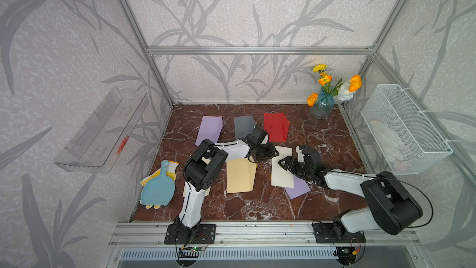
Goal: Open the envelope
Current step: Pick up the envelope from the envelope.
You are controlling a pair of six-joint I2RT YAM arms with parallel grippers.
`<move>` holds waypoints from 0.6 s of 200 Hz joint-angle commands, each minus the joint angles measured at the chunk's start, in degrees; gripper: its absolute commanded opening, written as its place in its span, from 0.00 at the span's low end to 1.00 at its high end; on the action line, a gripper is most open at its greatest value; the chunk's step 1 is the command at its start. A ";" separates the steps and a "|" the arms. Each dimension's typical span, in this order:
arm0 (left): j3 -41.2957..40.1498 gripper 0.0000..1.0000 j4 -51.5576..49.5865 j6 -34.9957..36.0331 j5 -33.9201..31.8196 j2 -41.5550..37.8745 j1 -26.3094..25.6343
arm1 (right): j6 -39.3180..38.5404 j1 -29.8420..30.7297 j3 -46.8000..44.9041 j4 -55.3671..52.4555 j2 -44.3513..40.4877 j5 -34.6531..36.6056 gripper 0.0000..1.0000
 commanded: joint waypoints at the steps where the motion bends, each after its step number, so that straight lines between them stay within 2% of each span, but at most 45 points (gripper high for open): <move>1: -0.84 0.44 3.30 -0.90 3.46 -0.29 -0.77 | 0.60 0.23 -3.26 -8.71 3.85 0.84 0.78; 26: -1.16 0.35 5.07 -1.46 5.44 0.64 -0.91 | 0.57 0.23 -3.00 -8.06 4.77 0.62 0.78; 52: -1.46 0.33 5.95 -1.70 6.62 1.28 -1.10 | 0.68 0.20 -2.73 -7.39 5.91 0.28 0.78; 120: -1.45 0.20 5.85 -0.39 9.04 3.58 -1.20 | 0.37 0.23 -1.60 -6.57 7.61 -0.13 0.78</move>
